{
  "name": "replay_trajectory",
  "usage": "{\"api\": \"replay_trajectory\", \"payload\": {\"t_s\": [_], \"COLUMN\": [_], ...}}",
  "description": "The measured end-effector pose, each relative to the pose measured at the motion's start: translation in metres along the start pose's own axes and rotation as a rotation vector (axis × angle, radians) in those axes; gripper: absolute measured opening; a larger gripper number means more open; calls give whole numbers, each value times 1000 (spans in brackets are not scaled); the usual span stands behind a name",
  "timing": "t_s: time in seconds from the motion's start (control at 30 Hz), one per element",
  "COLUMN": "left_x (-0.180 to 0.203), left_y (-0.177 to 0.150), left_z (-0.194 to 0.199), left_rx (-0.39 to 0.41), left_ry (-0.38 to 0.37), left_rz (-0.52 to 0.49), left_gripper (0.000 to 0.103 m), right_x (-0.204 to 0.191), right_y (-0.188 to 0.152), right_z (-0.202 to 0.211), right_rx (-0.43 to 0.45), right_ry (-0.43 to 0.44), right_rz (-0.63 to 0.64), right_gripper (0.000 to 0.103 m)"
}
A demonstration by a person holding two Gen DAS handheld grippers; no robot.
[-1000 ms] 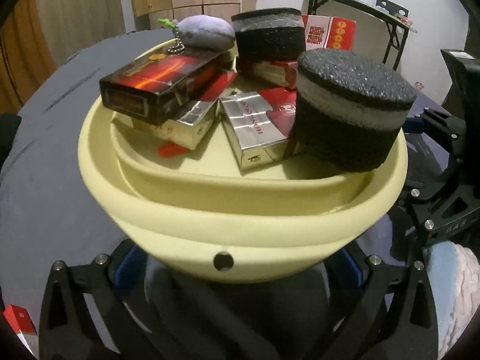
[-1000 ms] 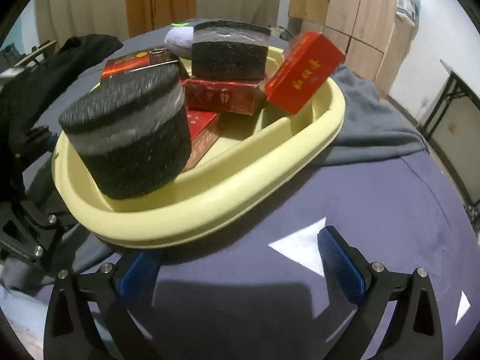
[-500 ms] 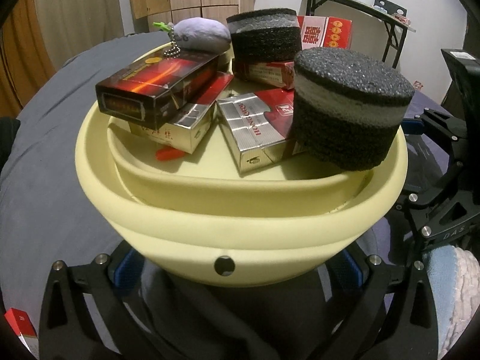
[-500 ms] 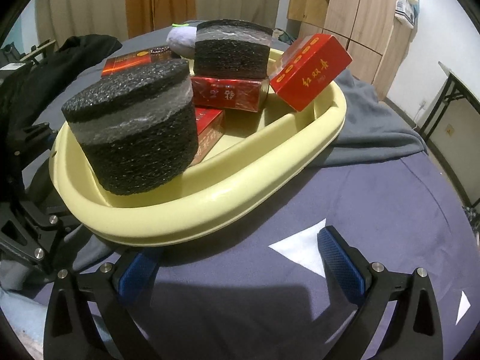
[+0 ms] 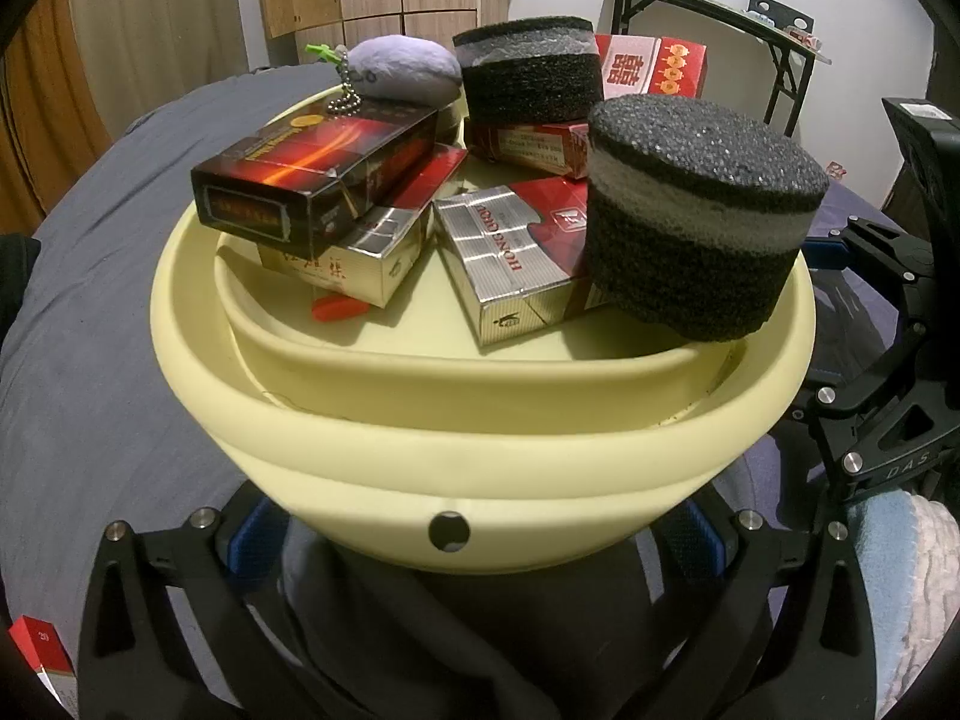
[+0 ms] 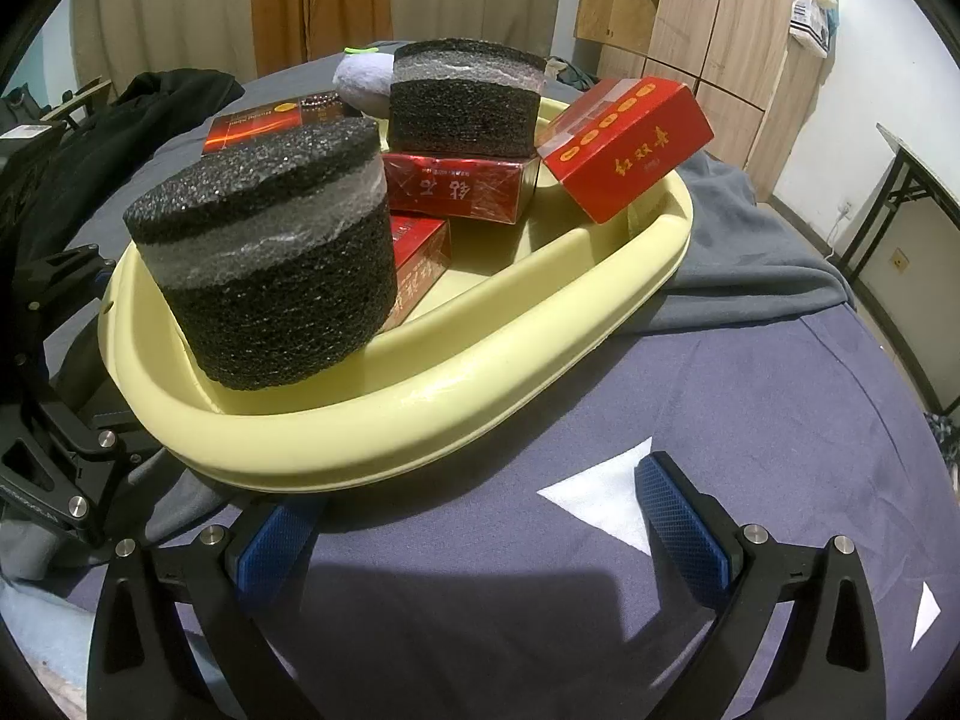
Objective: Organize rigid objects
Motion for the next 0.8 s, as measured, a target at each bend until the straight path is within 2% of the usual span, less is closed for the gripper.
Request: {"api": "replay_trajectory", "payload": {"t_s": [0.8], "left_x": [0], "left_y": [0], "left_z": [0], "left_rx": [-1], "left_ry": [0], "left_rz": [0], "left_gripper": [103], "right_x": [1], "right_y": [2], "right_z": [-3], "right_rx": [2], "right_ry": [2], "right_rz": [-2], "right_gripper": [103]}}
Point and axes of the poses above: each gripper's, at about its wrist camera, not at the fingertips, and z roughly against the way its jaws point, x to its right, y to its top, the point moved 5 cm from there along -z, roughly the way its jaws point, and after that the axes turned 14 degrees about z, right-handed, at the moved point
